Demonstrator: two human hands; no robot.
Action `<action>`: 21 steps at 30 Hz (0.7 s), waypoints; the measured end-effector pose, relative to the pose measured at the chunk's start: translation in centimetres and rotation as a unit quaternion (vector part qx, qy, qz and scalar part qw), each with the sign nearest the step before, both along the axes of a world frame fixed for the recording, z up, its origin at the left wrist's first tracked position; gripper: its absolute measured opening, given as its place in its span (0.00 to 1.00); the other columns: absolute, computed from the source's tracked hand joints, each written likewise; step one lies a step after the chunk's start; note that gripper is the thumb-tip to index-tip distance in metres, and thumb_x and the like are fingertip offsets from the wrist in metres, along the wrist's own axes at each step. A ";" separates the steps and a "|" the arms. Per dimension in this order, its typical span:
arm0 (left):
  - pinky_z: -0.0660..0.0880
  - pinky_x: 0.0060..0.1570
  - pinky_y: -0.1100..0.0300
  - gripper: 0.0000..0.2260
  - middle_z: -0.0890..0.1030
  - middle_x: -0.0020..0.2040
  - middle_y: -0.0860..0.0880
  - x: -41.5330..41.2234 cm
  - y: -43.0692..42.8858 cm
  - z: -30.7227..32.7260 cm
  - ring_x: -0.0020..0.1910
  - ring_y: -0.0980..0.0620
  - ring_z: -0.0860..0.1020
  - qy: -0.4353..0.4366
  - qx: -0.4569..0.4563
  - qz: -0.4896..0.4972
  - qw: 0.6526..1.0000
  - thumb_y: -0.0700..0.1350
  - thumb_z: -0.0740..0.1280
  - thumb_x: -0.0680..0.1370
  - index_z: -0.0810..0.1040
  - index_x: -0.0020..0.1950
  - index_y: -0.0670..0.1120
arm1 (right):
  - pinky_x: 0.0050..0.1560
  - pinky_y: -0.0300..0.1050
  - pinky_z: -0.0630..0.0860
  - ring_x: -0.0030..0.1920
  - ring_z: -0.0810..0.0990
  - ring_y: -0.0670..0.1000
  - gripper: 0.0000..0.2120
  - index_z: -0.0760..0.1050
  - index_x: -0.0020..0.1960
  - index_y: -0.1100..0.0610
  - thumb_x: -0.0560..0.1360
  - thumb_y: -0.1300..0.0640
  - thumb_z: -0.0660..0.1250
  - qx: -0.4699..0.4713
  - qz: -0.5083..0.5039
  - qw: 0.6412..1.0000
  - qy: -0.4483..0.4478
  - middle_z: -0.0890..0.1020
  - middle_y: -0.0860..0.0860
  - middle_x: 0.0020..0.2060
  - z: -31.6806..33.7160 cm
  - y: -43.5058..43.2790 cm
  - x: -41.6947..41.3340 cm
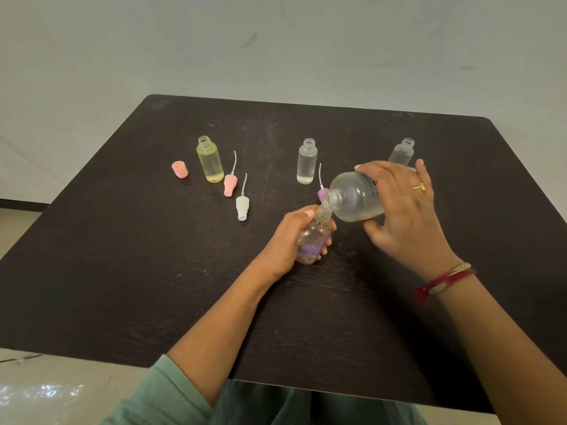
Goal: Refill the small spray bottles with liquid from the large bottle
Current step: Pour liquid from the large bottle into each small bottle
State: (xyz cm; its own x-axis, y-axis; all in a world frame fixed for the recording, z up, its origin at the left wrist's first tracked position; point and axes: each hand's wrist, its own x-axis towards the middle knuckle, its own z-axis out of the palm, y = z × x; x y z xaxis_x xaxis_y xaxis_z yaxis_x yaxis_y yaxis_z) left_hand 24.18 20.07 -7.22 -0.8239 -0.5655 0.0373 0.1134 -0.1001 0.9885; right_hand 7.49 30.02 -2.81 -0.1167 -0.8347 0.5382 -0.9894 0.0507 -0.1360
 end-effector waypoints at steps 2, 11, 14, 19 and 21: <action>0.74 0.35 0.57 0.20 0.79 0.34 0.49 0.0 0.0 0.0 0.32 0.51 0.76 0.007 0.022 0.005 1.000 0.60 0.56 0.71 0.78 0.44 0.45 | 0.73 0.57 0.52 0.63 0.73 0.53 0.30 0.67 0.66 0.53 0.66 0.57 0.74 0.000 0.001 0.998 -0.060 0.75 0.49 0.60 -0.4 0.0 0.0; 0.75 0.33 0.58 0.19 0.78 0.35 0.47 0.4 -0.8 0.7 0.33 0.51 0.76 0.091 0.146 0.068 0.983 0.53 0.51 0.77 0.77 0.46 0.43 | 0.54 0.29 0.71 0.56 0.74 0.34 0.35 0.66 0.63 0.49 0.61 0.49 0.78 -0.101 0.012 0.908 -0.407 0.74 0.38 0.56 -0.2 0.6 0.3; 0.75 0.33 0.57 0.19 0.77 0.36 0.48 0.7 -1.1 1.0 0.34 0.51 0.76 0.119 0.182 0.093 0.972 0.52 0.50 0.79 0.76 0.46 0.43 | 0.61 0.45 0.75 0.60 0.76 0.44 0.38 0.67 0.65 0.51 0.60 0.44 0.77 -0.119 -0.005 0.871 -0.477 0.77 0.46 0.60 -0.3 0.7 0.0; 0.75 0.34 0.57 0.19 0.77 0.36 0.47 1.0 -1.5 1.3 0.34 0.51 0.76 0.130 0.239 0.103 0.957 0.54 0.52 0.76 0.76 0.46 0.43 | 0.63 0.54 0.75 0.63 0.76 0.50 0.44 0.66 0.70 0.57 0.60 0.41 0.77 -0.128 -0.002 0.840 -0.527 0.76 0.51 0.63 -0.2 0.8 -0.3; 0.75 0.34 0.58 0.20 0.77 0.37 0.48 1.0 -1.6 1.3 0.34 0.51 0.76 0.123 0.249 0.106 0.955 0.53 0.49 0.79 0.76 0.47 0.43 | 0.62 0.53 0.76 0.61 0.77 0.51 0.42 0.67 0.69 0.58 0.61 0.44 0.77 -0.135 -0.003 0.831 -0.539 0.77 0.52 0.62 -0.3 0.8 -0.4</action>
